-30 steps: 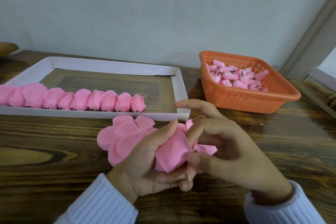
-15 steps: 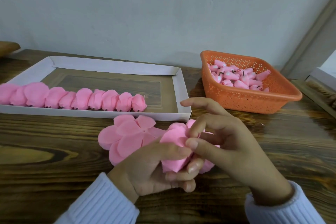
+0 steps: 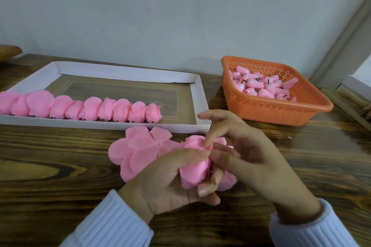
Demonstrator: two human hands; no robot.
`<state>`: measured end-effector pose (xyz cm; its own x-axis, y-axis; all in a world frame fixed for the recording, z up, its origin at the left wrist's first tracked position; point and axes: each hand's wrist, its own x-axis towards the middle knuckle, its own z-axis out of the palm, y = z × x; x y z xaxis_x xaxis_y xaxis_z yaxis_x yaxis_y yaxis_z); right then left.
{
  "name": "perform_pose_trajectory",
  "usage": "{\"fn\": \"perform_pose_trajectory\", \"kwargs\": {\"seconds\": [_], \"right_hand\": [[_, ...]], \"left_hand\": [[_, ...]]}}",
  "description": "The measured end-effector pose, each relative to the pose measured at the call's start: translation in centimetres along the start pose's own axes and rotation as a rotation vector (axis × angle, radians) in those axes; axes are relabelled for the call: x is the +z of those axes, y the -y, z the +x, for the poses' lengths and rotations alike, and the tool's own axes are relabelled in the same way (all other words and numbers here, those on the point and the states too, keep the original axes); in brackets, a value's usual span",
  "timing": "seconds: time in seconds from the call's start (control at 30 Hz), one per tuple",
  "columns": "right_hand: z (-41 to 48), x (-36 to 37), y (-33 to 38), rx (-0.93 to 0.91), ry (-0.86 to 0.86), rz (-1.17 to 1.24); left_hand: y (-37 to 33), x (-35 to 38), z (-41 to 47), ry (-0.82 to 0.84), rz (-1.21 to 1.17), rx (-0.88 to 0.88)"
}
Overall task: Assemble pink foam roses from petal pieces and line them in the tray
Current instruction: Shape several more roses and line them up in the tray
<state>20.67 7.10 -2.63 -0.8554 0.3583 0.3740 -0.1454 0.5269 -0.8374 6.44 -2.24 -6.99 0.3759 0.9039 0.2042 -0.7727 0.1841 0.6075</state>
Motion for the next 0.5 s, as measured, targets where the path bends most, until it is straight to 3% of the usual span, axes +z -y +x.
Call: {"fn": "perform_pose_trajectory", "kwargs": {"seconds": [0.13,0.23,0.4,0.5], "right_hand": [[0.3,0.8,-0.6,0.035,-0.218,0.066],[0.2,1.3,-0.6,-0.026,-0.228,0.044],[0.2,1.9,-0.7,-0.034,-0.145,-0.18],[0.2,1.9,-0.7,0.0,-0.149,-0.206]], "left_hand": [[0.4,0.3,0.4,-0.295,0.217,0.163],[0.6,0.5,1.0,-0.496,0.503,0.321],[0.2,0.8,0.9,-0.454,0.698,0.33],[0.2,0.9,1.0,-0.472,0.667,0.349]]}}
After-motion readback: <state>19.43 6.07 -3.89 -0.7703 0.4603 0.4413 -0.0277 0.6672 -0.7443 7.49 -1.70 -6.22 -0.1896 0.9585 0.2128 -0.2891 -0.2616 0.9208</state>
